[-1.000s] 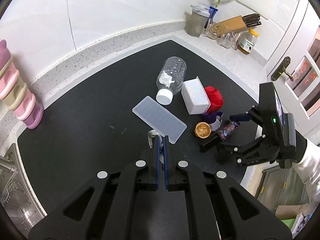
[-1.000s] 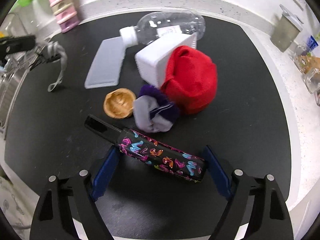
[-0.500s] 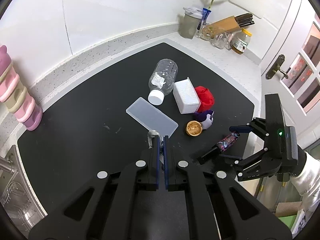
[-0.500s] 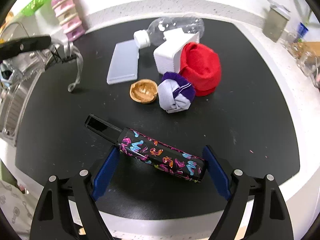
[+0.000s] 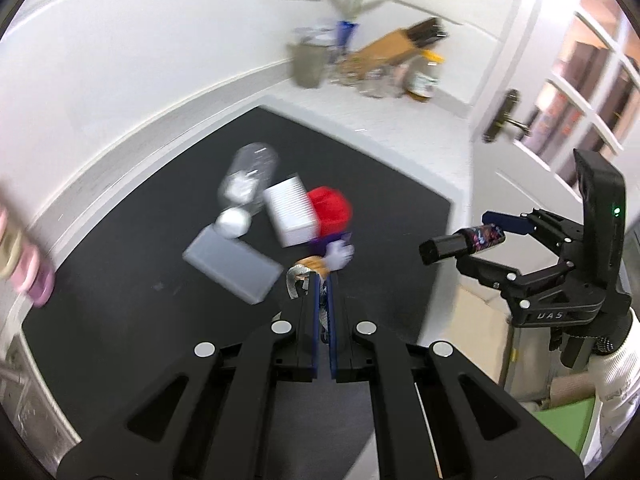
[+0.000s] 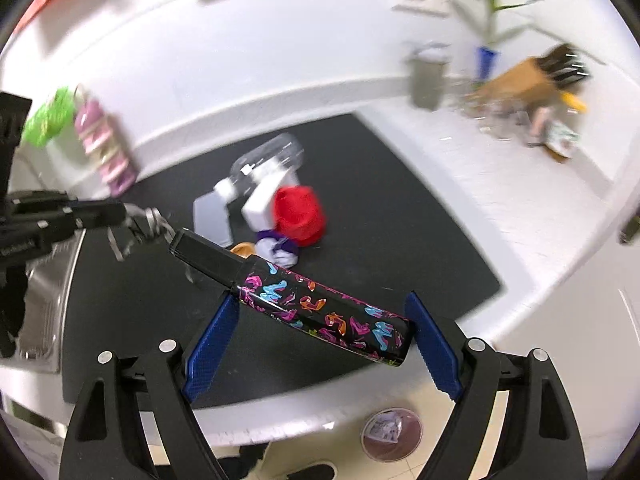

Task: Collect trash
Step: 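Carry cable and patterned tube to the pink bin and release the cable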

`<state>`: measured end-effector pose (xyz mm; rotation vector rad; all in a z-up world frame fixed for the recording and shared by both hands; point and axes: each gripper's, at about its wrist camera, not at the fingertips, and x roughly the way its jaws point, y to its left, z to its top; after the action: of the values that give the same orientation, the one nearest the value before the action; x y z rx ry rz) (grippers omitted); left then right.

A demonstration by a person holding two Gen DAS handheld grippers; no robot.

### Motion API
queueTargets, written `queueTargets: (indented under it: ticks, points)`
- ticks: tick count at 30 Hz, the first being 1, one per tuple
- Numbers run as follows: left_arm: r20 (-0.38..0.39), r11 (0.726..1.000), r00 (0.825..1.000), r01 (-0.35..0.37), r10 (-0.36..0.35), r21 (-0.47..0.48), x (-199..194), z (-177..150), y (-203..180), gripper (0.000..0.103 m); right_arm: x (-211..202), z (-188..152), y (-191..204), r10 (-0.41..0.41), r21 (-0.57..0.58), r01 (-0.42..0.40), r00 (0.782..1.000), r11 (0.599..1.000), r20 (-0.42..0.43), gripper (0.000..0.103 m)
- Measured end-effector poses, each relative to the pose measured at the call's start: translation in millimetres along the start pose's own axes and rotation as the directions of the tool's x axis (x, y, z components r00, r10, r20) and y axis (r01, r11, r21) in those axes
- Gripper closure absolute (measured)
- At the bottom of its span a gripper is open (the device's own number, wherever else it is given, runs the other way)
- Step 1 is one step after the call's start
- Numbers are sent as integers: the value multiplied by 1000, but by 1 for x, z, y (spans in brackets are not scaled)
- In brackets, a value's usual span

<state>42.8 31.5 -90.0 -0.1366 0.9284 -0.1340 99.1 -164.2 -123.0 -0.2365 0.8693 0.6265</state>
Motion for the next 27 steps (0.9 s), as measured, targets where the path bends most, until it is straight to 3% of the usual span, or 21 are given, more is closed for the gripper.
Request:
queueTargets:
  ticks: [6,11,15,22,27]
  points:
    - [2,983,993,119,-120,139,6,21,-67,100,-68,-31,-37,-138,117,128,987,985,77,22]
    - [-54,940,974,228,-222,253,28,24,-134,100,-111,-78,-73,-277,228,255,959,940,68,22]
    - [-131,890,948,316,-289,327,59,10,-193,100,-129,-121,-98,-355,314,330,935,890,23,22]
    - [-265,834,914,392,-306,388,130,-38,-267,100,-135,-200,-139,-435,462,414,898,785,-65,22]
    - [-348,825,898,401,-268,399,205,-78,-296,100,-104,-251,-165,-440,497,443,889,746,-131,22]
